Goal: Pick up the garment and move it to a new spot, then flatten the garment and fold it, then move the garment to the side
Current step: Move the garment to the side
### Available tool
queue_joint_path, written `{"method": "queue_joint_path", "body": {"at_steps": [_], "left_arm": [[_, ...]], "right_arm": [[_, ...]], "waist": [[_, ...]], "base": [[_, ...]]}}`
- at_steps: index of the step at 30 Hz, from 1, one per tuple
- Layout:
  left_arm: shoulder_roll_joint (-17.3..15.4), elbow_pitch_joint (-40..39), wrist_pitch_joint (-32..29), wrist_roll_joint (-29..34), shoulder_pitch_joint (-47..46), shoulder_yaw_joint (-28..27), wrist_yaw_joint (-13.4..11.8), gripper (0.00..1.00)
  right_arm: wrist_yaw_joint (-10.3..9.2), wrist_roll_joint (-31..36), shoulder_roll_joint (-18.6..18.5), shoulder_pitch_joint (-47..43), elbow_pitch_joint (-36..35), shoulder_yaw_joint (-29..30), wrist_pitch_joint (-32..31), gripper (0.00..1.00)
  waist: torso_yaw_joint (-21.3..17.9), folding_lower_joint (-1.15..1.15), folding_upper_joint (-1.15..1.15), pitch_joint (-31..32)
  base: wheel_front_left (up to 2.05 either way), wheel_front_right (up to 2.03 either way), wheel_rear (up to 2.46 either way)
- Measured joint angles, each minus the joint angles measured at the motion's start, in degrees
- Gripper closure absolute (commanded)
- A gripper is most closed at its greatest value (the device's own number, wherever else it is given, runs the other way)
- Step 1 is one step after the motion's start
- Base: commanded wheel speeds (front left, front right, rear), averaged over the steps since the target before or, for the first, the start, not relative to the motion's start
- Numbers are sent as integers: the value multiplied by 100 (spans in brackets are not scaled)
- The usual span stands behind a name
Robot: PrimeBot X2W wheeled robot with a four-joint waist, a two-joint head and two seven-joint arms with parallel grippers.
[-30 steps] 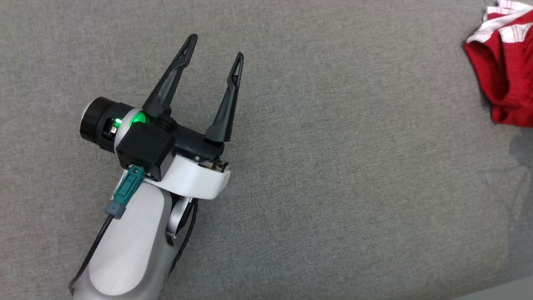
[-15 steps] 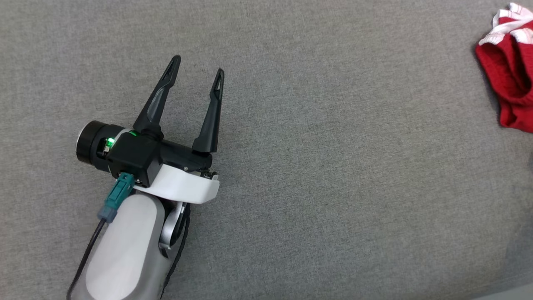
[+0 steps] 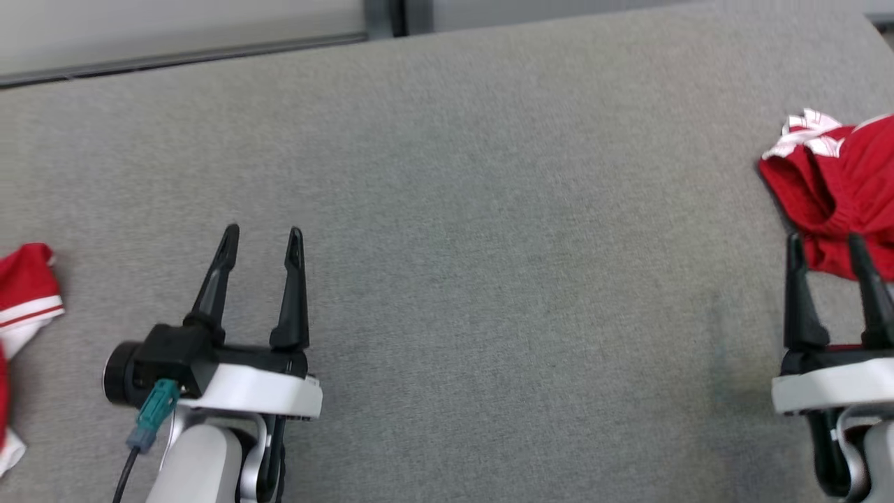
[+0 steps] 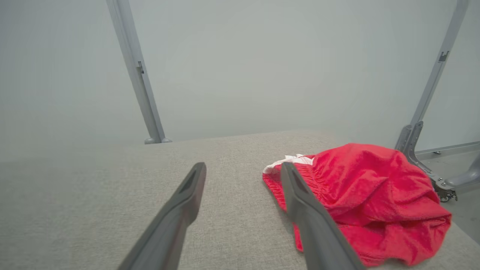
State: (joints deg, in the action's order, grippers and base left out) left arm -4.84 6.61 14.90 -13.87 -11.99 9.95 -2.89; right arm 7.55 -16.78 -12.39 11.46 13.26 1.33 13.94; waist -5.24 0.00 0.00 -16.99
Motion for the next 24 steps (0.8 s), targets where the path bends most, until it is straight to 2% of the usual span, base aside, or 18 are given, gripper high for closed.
{"method": "queue_joint_path", "body": {"at_steps": [8, 14, 24], "left_arm": [[-26, 40, 8, -82, 649, -224, -194, 0], [-94, 91, 8, -88, 978, -252, -256, 0], [-248, 178, -129, -174, 1553, -230, -237, 0]], "right_arm": [[0, 170, 354, -729, -1034, -200, -489, 0], [0, 243, 413, -1173, -1277, -191, -759, 0], [0, 252, 454, -1997, -1590, -232, -1147, 0]], "waist": [[402, 0, 0, 627], [616, 0, 0, 1078], [739, 0, 0, 1921]], "base": [[0, 0, 0], [0, 0, 0], [0, 0, 0]]}}
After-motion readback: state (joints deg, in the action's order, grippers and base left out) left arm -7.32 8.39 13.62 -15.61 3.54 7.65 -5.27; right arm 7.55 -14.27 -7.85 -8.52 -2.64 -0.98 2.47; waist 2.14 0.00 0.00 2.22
